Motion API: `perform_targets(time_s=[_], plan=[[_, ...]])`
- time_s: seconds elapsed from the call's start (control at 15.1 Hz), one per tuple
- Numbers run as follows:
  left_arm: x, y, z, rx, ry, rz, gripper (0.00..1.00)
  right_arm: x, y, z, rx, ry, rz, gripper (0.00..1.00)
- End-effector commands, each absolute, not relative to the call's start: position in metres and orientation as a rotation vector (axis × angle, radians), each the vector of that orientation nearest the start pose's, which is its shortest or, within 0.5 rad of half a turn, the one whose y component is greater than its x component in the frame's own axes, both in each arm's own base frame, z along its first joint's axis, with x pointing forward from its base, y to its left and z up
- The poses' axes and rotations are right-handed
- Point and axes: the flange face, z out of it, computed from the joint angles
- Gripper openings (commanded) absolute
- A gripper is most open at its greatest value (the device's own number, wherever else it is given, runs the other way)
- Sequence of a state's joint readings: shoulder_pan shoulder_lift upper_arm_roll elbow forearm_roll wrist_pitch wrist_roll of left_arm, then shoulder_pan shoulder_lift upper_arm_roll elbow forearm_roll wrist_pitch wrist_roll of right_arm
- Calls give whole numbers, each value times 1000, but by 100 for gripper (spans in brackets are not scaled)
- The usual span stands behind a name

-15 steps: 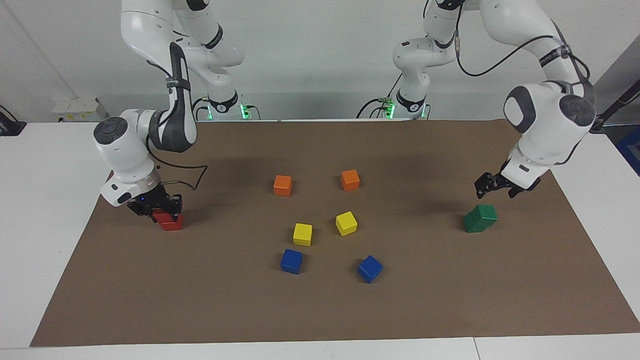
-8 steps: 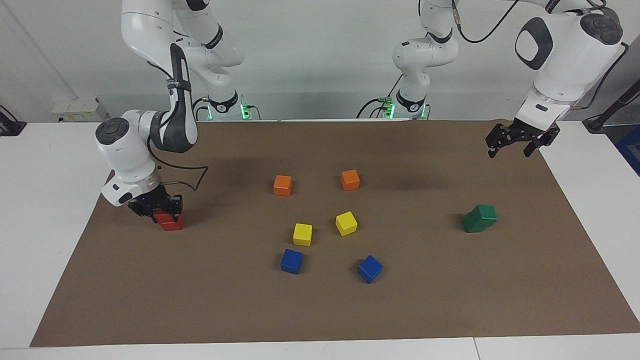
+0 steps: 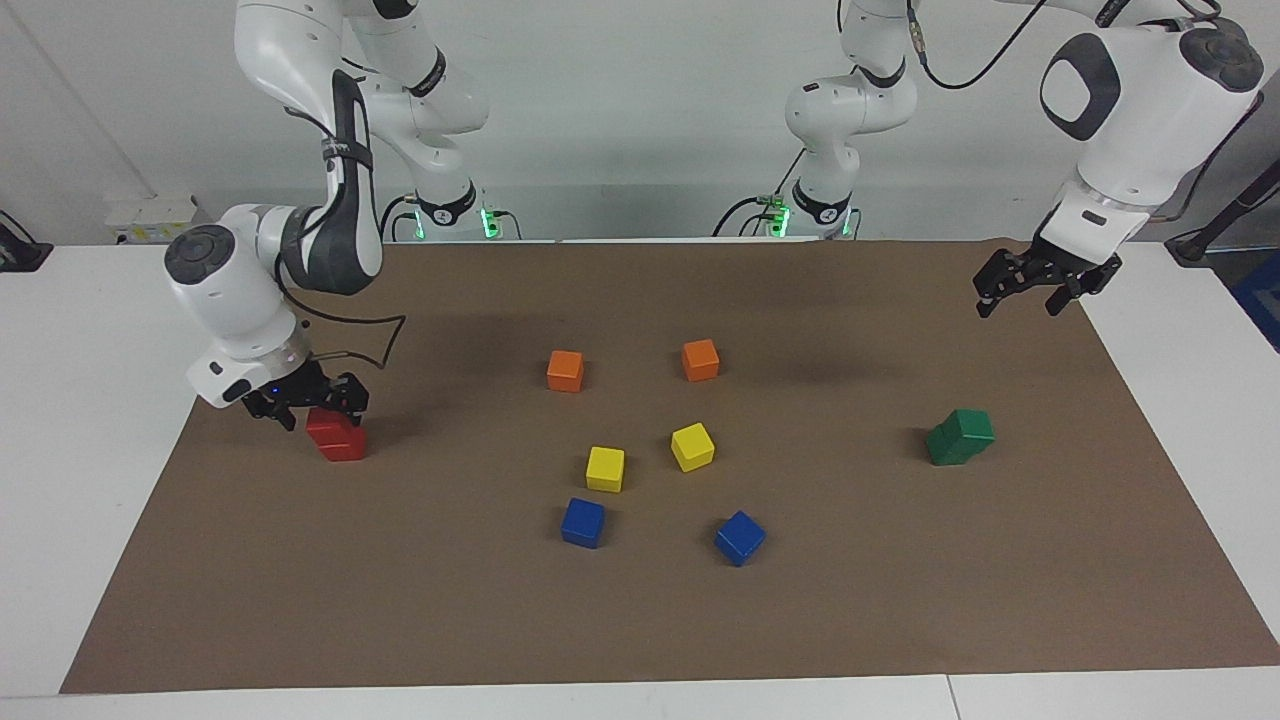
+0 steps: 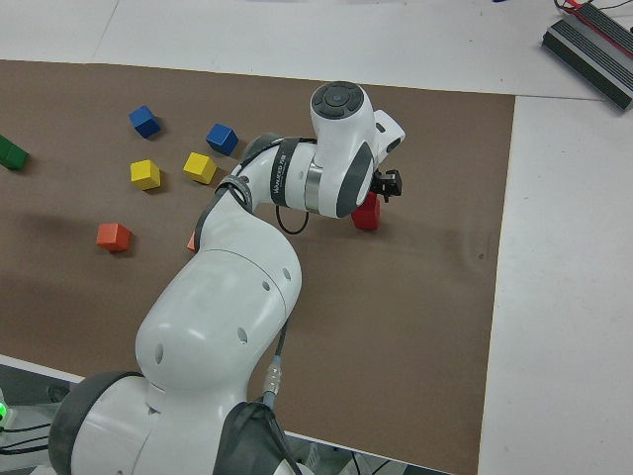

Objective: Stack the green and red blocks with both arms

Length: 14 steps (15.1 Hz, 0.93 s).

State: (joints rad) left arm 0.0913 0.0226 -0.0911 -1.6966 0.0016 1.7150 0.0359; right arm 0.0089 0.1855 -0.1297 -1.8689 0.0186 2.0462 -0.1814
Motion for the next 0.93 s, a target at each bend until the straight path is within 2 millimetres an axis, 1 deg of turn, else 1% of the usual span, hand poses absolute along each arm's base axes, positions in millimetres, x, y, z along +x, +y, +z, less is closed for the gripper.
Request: perform_targets(time_s=[0.0, 0.07, 0.13, 0.2, 0.27, 0.33, 0.4, 0.53, 0.66, 0.73, 0.86], plan=[[563, -14, 580, -3154, -7, 25, 100, 592, -56, 503, -3120, -124, 14, 100], [559, -14, 583, -3153, 5, 39, 100, 584, -47, 527, -3117, -153, -31, 100], [556, -13, 585, -3153, 15, 49, 100, 574, -43, 551, -3114, -164, -75, 100], [553, -13, 587, -3152, 15, 44, 100, 564, -43, 564, -3111, -166, -61, 100], [550, -13, 585, -3151, 18, 53, 100, 553, -43, 576, -3107, -165, -45, 100], [546, -14, 585, -3150, 18, 56, 100, 546, -44, 585, -3106, -164, -33, 100], [545, -14, 582, -3150, 17, 58, 100, 540, -46, 590, -3108, -164, -13, 100], [547, -12, 584, -3151, 13, 34, 100, 533, -50, 596, -3106, -158, 25, 100], [548, -12, 583, -3151, 12, 29, 100, 533, -50, 600, -3110, -163, 12, 100], [549, -12, 584, -3151, 10, 15, 100, 535, -50, 606, -3113, -164, -2, 100], [551, -13, 584, -3151, 10, -2, 100, 537, -44, 611, -3112, -171, 10, 100]])
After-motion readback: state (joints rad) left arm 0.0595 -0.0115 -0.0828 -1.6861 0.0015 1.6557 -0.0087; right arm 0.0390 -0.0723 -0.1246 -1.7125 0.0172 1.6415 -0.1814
